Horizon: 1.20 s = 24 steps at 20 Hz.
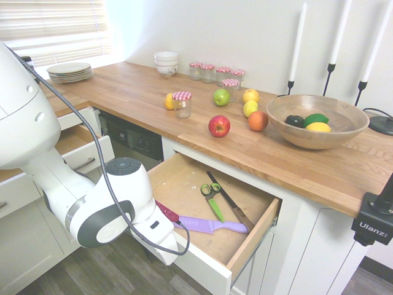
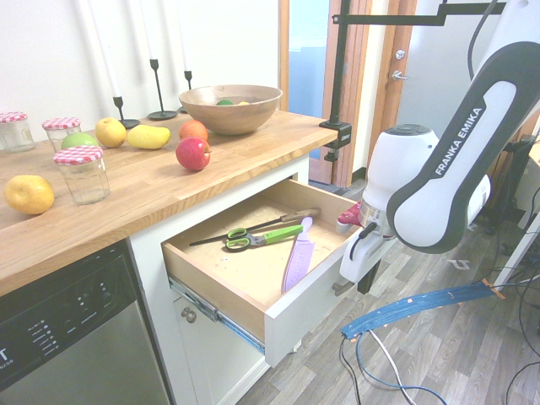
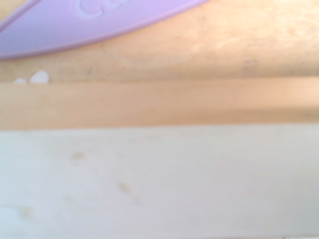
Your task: Close the drawer
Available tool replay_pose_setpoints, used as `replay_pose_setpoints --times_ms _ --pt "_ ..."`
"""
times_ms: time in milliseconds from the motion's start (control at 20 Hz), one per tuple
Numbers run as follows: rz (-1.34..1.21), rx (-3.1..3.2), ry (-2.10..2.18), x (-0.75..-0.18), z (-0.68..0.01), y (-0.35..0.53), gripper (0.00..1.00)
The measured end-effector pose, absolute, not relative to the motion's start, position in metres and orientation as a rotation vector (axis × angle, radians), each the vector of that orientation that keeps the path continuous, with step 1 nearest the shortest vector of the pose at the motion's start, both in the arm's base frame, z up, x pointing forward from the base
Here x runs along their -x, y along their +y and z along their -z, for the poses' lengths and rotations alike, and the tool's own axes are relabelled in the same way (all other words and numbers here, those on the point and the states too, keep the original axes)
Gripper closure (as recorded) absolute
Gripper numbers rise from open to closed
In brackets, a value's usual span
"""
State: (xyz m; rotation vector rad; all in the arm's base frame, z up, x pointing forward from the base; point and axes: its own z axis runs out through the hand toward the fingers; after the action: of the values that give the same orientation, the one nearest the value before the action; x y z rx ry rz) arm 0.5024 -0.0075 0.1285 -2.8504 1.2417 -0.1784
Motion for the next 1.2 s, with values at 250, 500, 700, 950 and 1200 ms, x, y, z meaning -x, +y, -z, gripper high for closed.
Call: replay_pose_setpoints --times_ms 250,500,700,950,1200 --pt "0.246 2.818 1.265 -0.525 -0.128 -0.012 1.00" --pt "0.300 2.800 1.259 -0.563 -0.130 -0.011 1.00" --pt "0.310 2.796 1.265 -0.596 -0.134 -0.013 1.00" --pt "0.336 2.781 1.264 -0.635 -0.144 -0.014 1.00" --pt "0.360 2.769 1.269 -0.661 -0.144 -0.014 1.00"
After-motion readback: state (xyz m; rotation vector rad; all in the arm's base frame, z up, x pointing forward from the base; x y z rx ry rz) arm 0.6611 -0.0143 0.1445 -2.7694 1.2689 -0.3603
